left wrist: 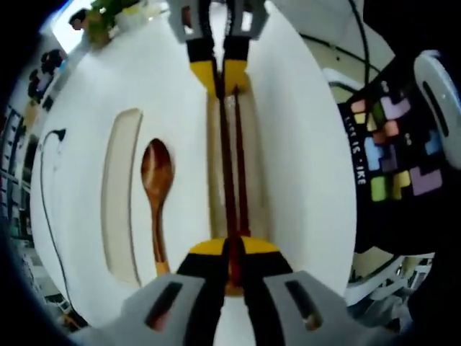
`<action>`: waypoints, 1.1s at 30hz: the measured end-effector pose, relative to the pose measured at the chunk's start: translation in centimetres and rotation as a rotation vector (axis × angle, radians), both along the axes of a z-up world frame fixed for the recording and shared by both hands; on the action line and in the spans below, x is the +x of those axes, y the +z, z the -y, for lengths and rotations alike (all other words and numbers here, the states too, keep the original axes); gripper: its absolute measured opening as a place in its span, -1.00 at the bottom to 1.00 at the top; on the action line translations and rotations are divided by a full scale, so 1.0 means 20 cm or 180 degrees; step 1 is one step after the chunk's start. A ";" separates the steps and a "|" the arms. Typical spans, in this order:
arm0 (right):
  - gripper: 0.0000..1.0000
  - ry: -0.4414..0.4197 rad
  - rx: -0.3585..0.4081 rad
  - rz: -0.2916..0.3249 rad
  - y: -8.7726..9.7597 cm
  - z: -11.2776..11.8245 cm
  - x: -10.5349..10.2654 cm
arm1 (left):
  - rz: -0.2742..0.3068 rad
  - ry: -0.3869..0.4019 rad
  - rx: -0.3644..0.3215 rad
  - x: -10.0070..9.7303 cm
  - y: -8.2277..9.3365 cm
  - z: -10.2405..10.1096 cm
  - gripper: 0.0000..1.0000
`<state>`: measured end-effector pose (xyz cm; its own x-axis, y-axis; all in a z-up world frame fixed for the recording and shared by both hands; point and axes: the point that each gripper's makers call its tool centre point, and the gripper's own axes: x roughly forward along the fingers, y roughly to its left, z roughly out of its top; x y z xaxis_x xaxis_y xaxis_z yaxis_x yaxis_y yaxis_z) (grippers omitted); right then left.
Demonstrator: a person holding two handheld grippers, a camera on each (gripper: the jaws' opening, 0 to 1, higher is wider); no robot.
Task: Arrange the utensils inside the cutlery case until each visible utensil rests in its matching compartment.
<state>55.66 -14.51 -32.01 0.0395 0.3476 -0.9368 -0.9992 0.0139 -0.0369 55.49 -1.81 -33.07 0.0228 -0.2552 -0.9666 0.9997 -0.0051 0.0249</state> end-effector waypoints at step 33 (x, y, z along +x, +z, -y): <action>-0.95 0.0028 -0.0253 -0.0302 -0.10 0.01 -0.03 | -0.0315 0.0186 -0.0114 0.00 0.00 0.02 -0.88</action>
